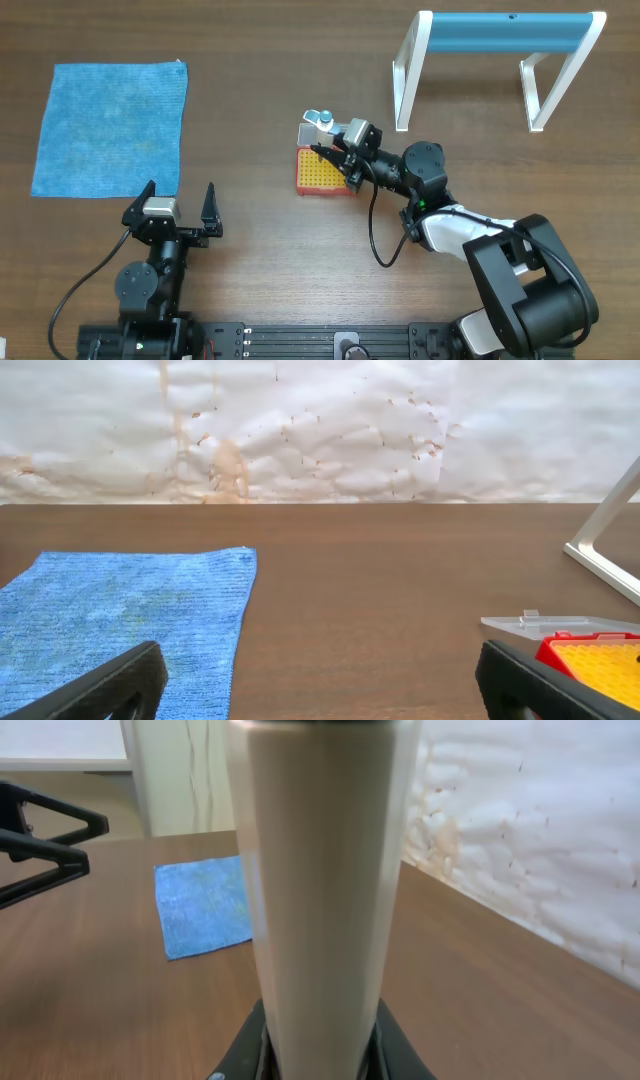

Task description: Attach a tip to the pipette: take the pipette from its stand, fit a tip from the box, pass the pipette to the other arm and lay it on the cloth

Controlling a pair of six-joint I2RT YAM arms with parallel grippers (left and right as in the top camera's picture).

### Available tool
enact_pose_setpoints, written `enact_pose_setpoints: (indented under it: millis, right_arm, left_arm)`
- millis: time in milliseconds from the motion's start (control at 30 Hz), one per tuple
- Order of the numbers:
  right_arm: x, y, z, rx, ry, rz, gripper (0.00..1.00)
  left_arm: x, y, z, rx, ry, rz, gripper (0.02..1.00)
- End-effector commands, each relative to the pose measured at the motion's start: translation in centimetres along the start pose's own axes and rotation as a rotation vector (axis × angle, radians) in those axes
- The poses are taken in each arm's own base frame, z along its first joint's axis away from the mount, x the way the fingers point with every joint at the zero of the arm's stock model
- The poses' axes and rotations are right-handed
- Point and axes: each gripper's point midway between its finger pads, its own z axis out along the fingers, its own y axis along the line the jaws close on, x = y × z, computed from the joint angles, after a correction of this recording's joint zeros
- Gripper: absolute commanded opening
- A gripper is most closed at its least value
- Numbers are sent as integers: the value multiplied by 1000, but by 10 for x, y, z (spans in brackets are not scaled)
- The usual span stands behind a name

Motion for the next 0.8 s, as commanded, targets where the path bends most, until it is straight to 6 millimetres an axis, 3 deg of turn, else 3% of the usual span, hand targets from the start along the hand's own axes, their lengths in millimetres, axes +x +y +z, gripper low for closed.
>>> enact_pose_setpoints:
  millis: [33,800]
  right_arm:
    - [-4,-2,4,-3,-10,-23,77]
    - [15,1,7,-15,35,13,73]
  left_arm:
    - [2,-1,0,3,4,9,996]
    - [2,-1,0,3,4,9,1000]
